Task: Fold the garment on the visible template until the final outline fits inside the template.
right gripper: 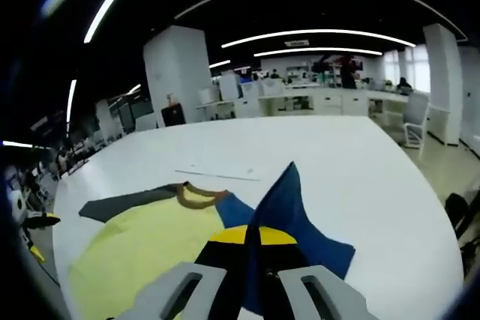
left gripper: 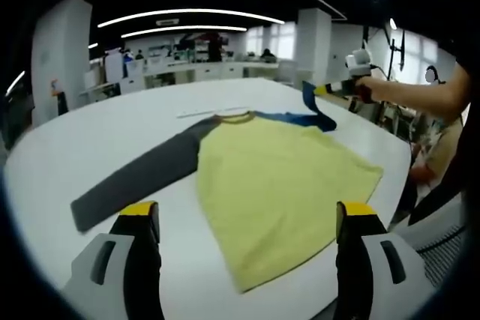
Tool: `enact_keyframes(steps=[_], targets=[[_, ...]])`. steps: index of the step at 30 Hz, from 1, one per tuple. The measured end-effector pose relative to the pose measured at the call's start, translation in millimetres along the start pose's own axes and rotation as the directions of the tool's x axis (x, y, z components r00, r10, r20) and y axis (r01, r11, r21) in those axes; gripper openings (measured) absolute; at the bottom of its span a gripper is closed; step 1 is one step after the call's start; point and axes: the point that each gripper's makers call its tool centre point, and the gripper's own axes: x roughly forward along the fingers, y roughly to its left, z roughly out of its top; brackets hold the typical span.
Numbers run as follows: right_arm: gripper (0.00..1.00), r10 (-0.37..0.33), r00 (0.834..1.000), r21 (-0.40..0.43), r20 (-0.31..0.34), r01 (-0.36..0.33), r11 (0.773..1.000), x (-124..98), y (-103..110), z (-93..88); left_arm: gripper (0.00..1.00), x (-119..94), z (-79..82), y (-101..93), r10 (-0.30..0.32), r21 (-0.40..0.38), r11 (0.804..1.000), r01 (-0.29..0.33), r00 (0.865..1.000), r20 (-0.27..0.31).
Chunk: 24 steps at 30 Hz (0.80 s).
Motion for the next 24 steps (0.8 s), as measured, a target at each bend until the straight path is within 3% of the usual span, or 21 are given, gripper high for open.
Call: enact_keyframes(steps=[24], targets=[[0.00, 0.131, 0.990, -0.049, -0.043, -0.133, 0.990, 45.1, 70.0, 12.6, 0.95, 0.4, 0.2, -1.2, -0.014, -0.010, 1.000, 0.014, 1.000, 0.004]])
